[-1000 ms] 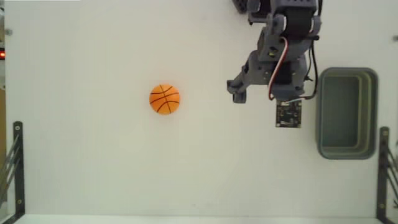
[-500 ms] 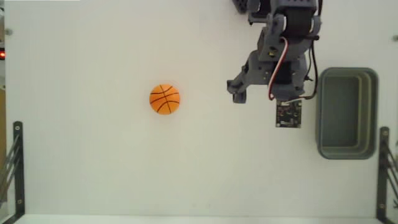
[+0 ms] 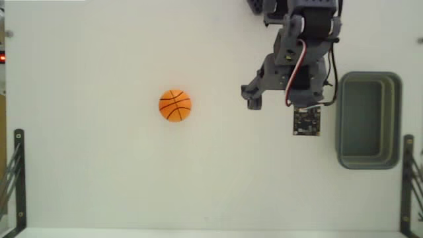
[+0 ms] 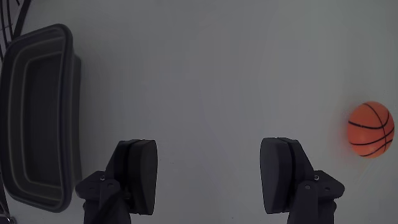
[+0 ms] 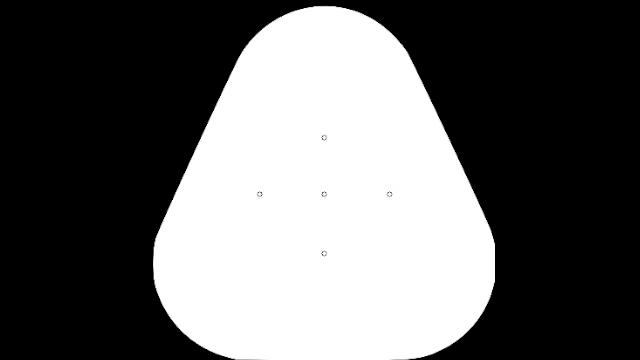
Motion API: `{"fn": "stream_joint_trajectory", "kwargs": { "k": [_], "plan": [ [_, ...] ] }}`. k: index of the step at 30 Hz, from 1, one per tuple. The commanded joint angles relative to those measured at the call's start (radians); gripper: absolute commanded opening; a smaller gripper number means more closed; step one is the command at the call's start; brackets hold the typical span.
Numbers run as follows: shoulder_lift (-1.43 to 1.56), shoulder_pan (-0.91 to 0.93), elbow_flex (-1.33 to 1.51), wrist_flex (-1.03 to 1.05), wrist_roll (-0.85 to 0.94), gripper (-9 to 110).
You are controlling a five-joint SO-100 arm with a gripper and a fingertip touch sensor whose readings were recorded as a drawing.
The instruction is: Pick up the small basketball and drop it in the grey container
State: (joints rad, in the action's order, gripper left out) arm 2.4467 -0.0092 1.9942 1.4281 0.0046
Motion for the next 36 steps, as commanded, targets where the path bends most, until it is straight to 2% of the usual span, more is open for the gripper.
{"fn": "stream_joint_trajectory", "kwargs": {
  "k": [1,13,36],
  "plan": [
    [0.034,0.009,0.005,0.002,-0.005,110],
    [0.034,0.040,0.005,0.002,-0.005,110],
    [0.034,0.332,0.005,0.002,-0.005,110]
  ]
}}
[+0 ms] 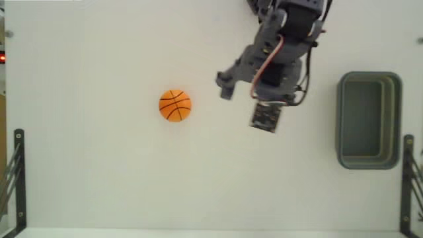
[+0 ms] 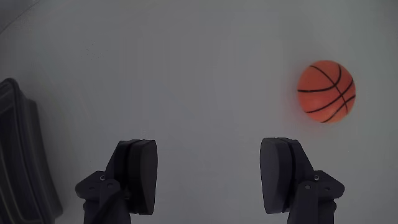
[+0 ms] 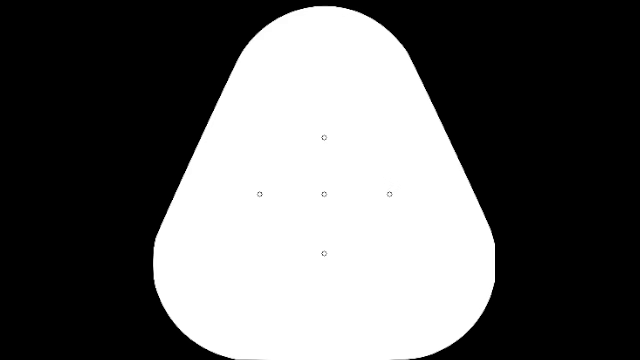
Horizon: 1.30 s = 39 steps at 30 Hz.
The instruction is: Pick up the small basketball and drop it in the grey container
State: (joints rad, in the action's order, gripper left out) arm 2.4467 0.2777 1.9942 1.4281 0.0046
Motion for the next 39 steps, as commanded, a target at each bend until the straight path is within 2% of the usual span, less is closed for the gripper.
{"fn": "stream_joint_trajectory", "kwargs": {
  "k": [1,12,39],
  "plan": [
    [0.034,0.060,0.005,0.002,-0.005,110],
    [0.034,0.191,0.005,0.002,-0.005,110],
    [0.034,0.384,0.005,0.002,-0.005,110]
  ]
}}
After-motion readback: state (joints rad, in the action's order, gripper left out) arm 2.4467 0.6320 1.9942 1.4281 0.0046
